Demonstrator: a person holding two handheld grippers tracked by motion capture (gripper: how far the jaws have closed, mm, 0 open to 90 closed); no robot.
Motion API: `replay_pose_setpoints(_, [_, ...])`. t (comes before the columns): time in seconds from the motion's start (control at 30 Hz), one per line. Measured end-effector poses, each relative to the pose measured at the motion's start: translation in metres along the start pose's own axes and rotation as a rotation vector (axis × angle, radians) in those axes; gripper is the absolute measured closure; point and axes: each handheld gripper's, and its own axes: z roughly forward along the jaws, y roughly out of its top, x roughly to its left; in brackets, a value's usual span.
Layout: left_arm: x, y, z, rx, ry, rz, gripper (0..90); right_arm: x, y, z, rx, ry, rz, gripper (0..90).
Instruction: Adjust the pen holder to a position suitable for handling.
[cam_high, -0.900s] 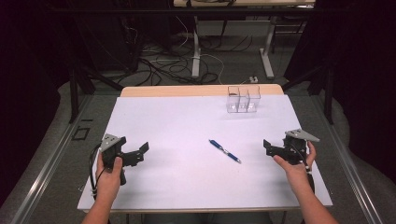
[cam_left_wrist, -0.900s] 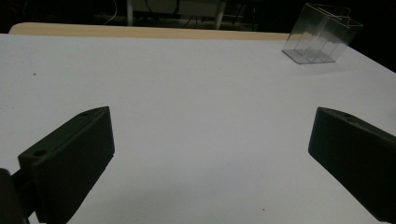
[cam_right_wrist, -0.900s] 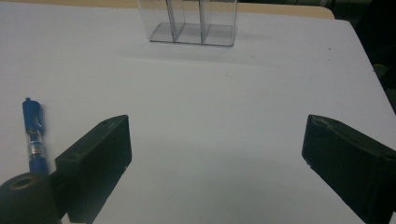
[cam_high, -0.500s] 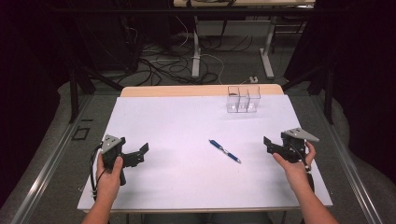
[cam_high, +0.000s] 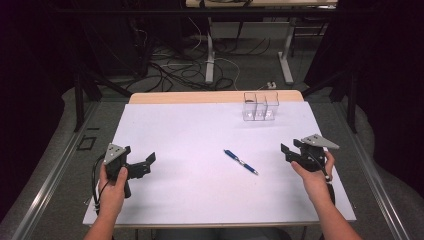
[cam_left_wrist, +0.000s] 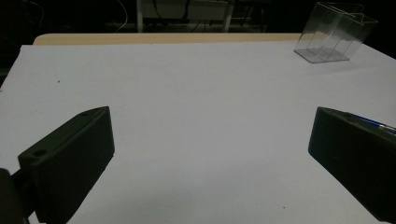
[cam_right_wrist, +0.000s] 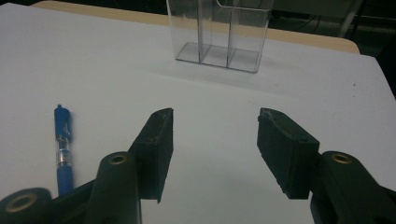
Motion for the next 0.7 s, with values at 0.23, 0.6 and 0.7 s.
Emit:
replay_pose_setpoints(0.23, [0.0, 0.003, -0.003, -0.014, 0.02, 0.0, 0.1, 0.0, 0.01, 0.012, 0.043, -0.013, -0.064, 46.6])
replay_pose_setpoints(0.6, [-0.003, 0.0, -0.003, 0.008, 0.012, 0.022, 0.1, -0.02, 0.045, 0.048, 0.075, 0.049, -0.034, 67.3])
replay_pose_setpoints(0.7, [-0.003, 0.0, -0.004, 0.005, 0.013, 0.017, 0.1, -0.027, 0.054, 0.058, 0.08, 0.047, -0.034, 73.4])
